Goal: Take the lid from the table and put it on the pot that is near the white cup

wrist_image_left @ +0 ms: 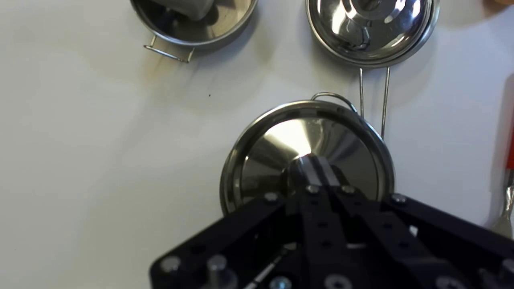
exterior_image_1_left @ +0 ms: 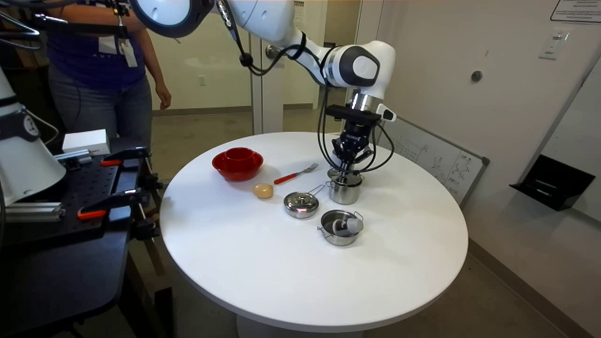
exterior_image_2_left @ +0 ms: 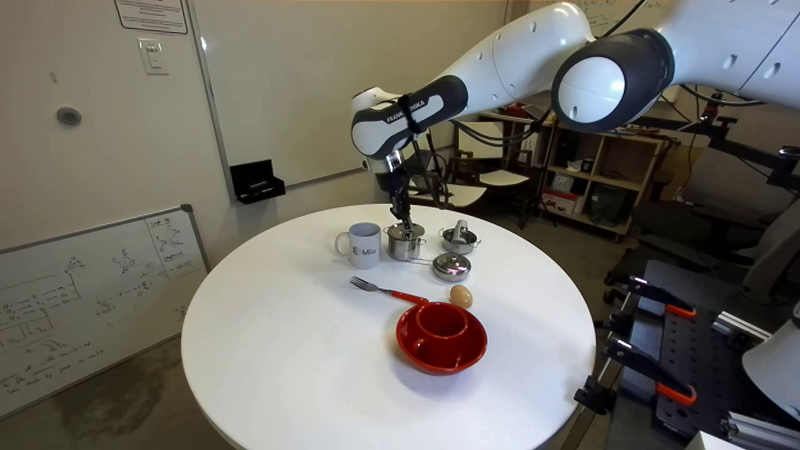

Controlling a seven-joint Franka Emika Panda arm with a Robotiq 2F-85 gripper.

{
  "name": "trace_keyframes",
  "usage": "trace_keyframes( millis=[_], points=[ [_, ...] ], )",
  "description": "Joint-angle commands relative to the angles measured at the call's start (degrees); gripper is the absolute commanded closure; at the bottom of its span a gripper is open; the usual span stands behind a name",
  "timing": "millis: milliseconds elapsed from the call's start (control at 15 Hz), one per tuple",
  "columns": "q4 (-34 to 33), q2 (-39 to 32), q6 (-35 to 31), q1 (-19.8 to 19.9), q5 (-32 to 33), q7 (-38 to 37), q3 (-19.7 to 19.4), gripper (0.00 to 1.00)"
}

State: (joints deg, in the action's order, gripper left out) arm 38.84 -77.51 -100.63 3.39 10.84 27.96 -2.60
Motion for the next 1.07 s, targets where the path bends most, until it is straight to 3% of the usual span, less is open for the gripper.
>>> trace_keyframes(
  millis=[0, 733, 1000],
  points=[
    [-6.11, -3.48, 3.45, -0.67, 0.96, 1.35, -0.39, 0.82],
    [-7.08, -4.49, 3.57, -0.29, 0.40, 1.18, -1.06, 0.02],
    [-7.31, -4.41, 3.37, -0.26, 0.31, 0.93, -1.03, 0.00]
  ],
)
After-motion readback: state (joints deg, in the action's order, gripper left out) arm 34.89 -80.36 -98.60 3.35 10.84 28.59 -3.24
